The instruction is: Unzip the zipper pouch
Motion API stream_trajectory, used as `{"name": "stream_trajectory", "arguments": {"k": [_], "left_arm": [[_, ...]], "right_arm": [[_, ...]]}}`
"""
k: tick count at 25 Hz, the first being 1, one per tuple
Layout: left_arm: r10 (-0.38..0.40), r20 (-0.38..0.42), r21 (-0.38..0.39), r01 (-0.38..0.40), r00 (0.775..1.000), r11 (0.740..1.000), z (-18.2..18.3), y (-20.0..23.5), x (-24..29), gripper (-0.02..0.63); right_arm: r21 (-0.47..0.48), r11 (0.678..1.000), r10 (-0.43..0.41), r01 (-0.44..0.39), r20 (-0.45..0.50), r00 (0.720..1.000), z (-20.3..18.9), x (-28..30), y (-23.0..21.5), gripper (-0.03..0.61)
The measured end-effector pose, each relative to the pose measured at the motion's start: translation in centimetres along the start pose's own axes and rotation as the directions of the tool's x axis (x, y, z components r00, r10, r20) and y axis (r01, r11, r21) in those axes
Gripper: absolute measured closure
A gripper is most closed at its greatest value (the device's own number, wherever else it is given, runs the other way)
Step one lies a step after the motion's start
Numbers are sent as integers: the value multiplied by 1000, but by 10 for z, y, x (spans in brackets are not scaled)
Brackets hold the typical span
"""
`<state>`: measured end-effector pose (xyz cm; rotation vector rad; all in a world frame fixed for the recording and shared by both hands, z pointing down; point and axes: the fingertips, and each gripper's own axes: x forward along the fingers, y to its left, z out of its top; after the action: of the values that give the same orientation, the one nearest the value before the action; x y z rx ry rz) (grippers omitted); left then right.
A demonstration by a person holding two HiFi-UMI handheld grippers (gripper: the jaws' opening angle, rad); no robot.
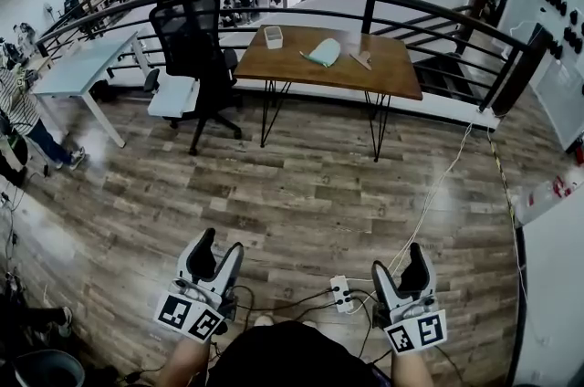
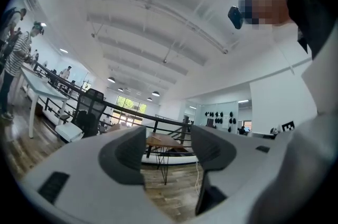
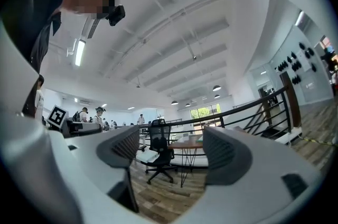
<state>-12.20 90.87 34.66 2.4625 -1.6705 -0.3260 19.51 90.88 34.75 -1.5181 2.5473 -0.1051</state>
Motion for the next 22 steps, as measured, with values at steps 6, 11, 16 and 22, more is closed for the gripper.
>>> {"name": "stream_trajectory", "arguments": {"k": [6, 11, 16, 22], "left_arm": [[-16, -9, 9, 16, 1000, 1000, -10, -33, 4, 302], [-33, -31, -9, 33, 999, 999, -22, -60, 1, 288], [-53, -66, -4, 53, 996, 999, -29, -84, -7, 288], [-38, -76, 15, 39, 996, 999, -35, -76, 6, 288]], "right_arm": [[24, 998, 53, -53, -3, 999, 3, -14, -2, 187], [2, 997, 74, -74, -4, 997, 5, -29, -4, 186], [17, 997, 75, -74, -21, 997, 0, -45, -14, 187], [42, 997, 73, -71, -27, 997, -7, -35, -29, 231]]}}
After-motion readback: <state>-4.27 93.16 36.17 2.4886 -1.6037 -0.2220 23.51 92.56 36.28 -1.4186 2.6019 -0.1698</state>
